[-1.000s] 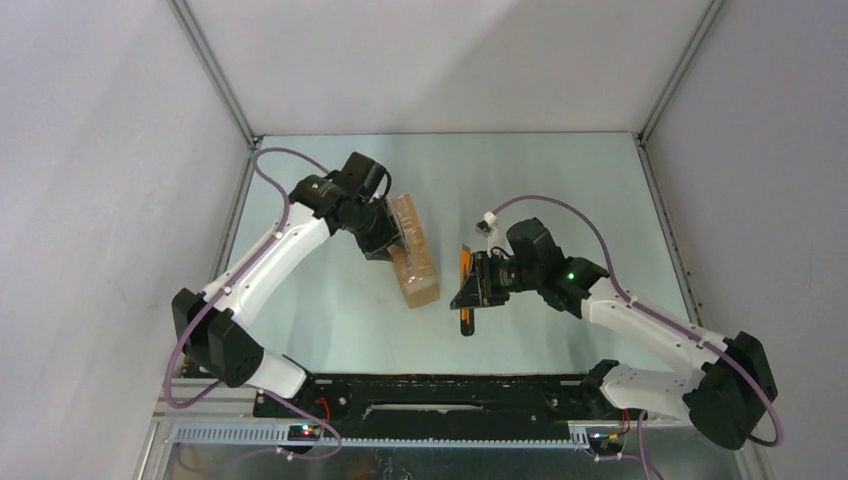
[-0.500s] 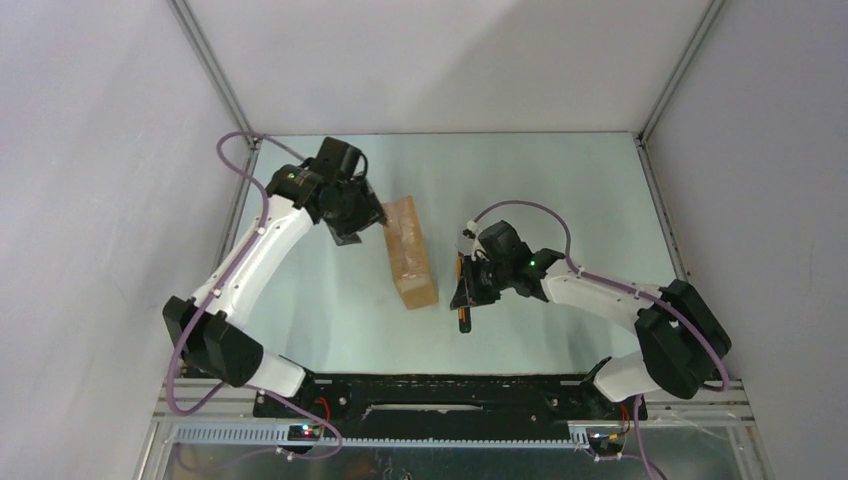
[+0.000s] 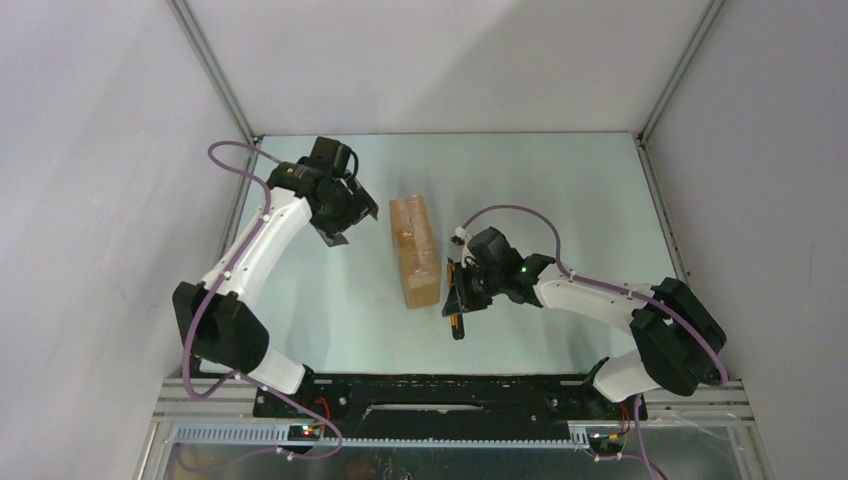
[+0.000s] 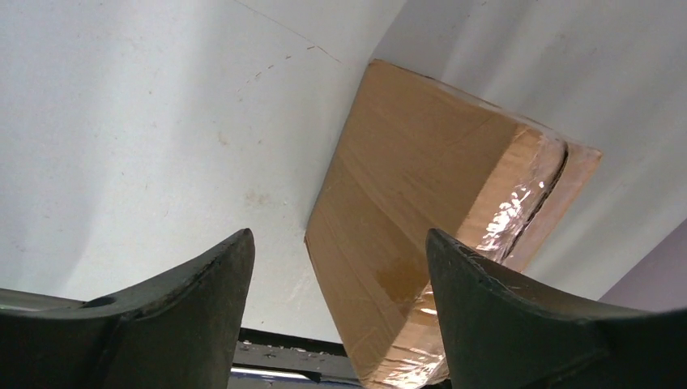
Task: Unpack the express box
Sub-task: Adjust the express box at the center of the board.
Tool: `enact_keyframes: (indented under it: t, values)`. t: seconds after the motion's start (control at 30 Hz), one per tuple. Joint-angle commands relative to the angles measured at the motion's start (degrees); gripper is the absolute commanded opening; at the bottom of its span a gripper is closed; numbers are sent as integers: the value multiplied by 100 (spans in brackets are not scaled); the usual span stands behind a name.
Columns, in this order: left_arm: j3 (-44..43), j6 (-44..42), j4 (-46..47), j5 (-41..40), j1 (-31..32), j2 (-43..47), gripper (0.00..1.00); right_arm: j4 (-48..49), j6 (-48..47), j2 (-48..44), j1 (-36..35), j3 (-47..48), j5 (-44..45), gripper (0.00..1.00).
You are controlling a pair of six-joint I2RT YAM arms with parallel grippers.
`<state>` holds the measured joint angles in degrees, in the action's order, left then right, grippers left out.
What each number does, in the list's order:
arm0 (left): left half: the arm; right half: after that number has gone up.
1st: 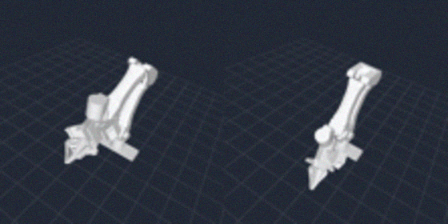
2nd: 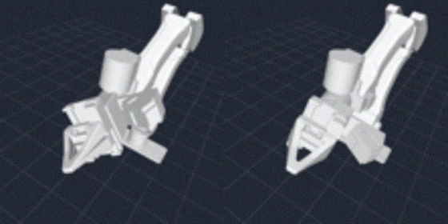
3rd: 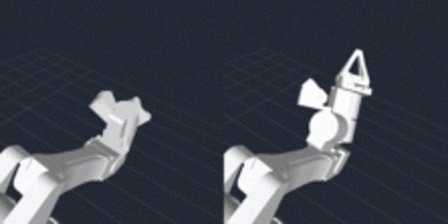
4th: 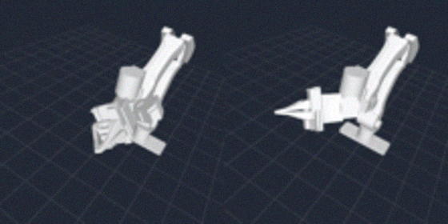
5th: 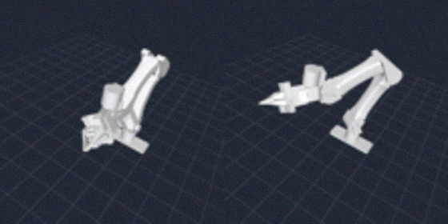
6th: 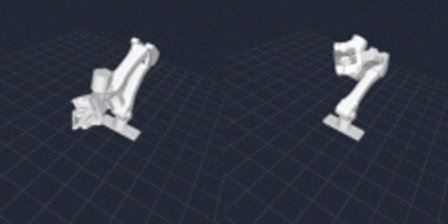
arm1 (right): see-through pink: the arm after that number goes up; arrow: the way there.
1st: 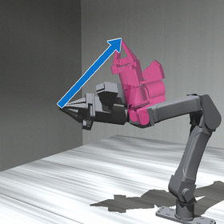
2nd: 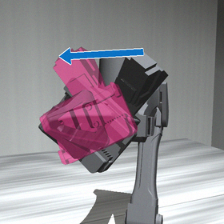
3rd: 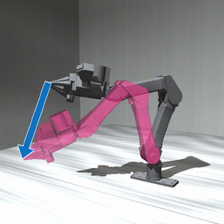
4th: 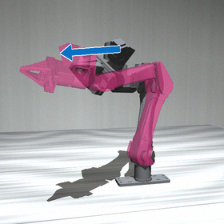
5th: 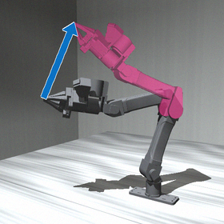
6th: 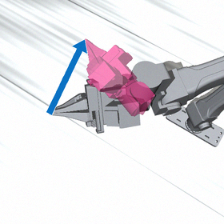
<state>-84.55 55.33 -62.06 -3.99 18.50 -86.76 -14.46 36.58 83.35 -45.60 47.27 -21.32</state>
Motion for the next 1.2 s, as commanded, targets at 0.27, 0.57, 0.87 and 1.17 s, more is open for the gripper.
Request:
enact_keyframes:
  t: [0.27,0.57,0.87,1.17]
  values:
    - [-1228,359,49,-103,235,-1556,75,700,464,303,-758,255,284,0]
    - [-2768,-827,-111,1087,1074,-2660,82,557,789,-166,-1062,1,667,0]
    - [-3621,-1375,-745,144,1068,-2387,87,-826,406,-1797,-304,-558,1139,0]
    - [-1659,-1144,-1077,-1104,1344,-36,85,-826,-869,-1586,1733,157,1577,0]
